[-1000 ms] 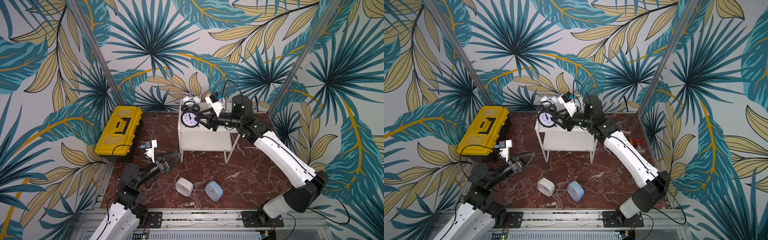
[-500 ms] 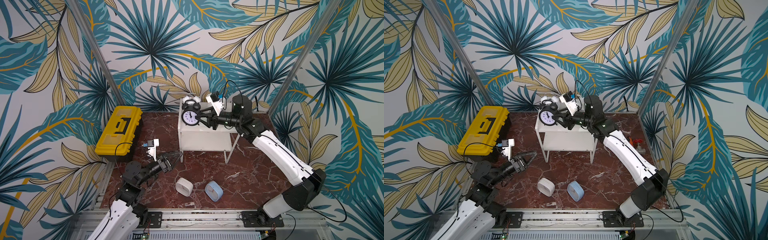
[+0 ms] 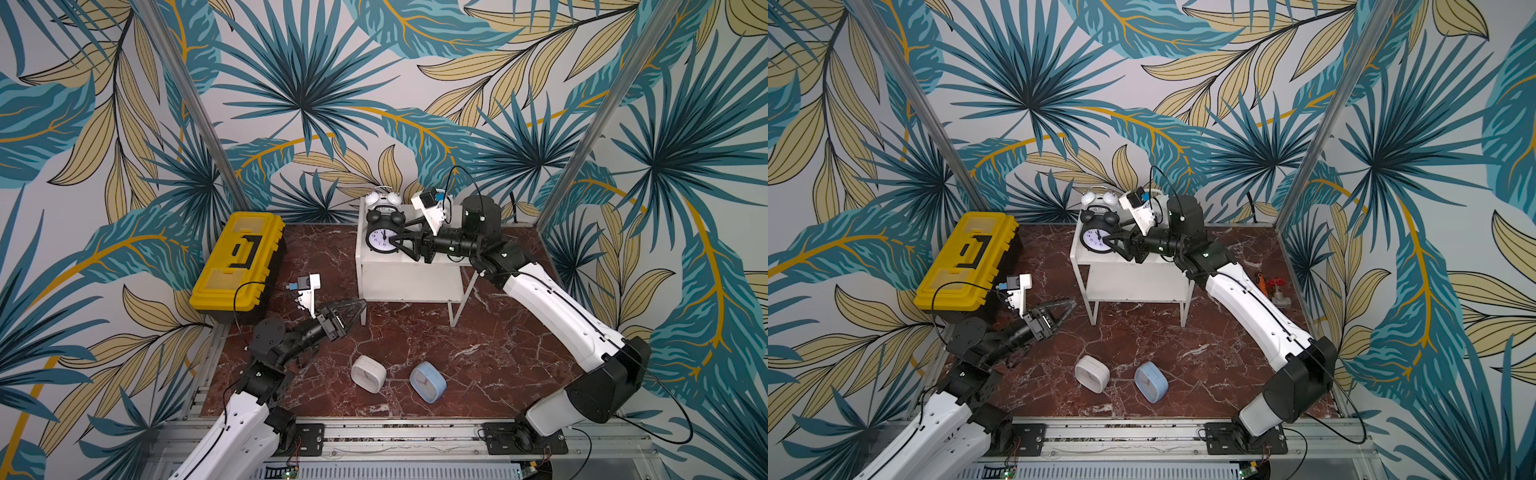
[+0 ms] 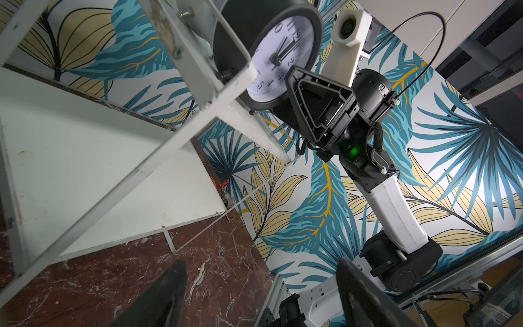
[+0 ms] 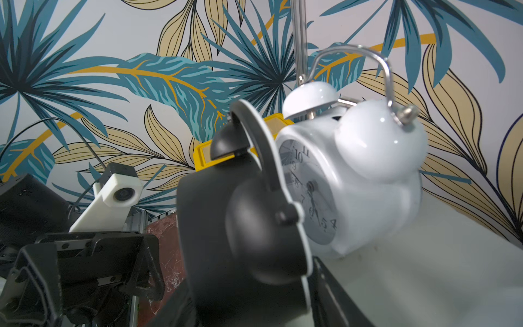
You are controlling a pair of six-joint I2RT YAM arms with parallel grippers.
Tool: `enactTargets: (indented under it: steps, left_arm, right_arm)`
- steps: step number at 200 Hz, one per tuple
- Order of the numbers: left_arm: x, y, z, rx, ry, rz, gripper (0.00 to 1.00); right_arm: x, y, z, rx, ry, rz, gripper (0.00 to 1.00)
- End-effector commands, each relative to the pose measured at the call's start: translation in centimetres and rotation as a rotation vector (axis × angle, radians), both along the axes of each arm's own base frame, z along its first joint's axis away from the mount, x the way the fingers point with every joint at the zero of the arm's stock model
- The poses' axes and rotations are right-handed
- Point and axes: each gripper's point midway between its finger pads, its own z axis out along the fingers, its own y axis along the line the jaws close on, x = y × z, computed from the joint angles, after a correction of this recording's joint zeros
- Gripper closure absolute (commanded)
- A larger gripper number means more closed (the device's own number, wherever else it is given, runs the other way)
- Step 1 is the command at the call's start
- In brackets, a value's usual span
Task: Place the alarm clocks on the shelf by style
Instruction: Place the alarm on the shelf.
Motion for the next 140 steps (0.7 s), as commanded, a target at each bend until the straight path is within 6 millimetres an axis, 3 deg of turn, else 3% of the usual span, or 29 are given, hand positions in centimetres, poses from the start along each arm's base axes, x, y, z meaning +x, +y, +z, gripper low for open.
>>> enactTargets:
  steps: [1,61,140]
  left_arm:
    - [-0.4,0.1,1.8,-0.023,-0.059,-0.006,0.15]
    - [-0.4,0.2,2.0,-0.026,-0.064,-0.005,0.14]
    - [-0.7,0.1,2.4,-0.03,-0.075,-0.02,0.13]
  right_arm:
    - [-0.5,-0.7,1.1,0.026,-0.027,-0.018,0.41]
    - [-1.4,-1.4,1.4,0.032,-0.024,-0.033,0.39]
    - [-0.9,-2.1,1.1,0.023,-0.005,-0.092,0.47]
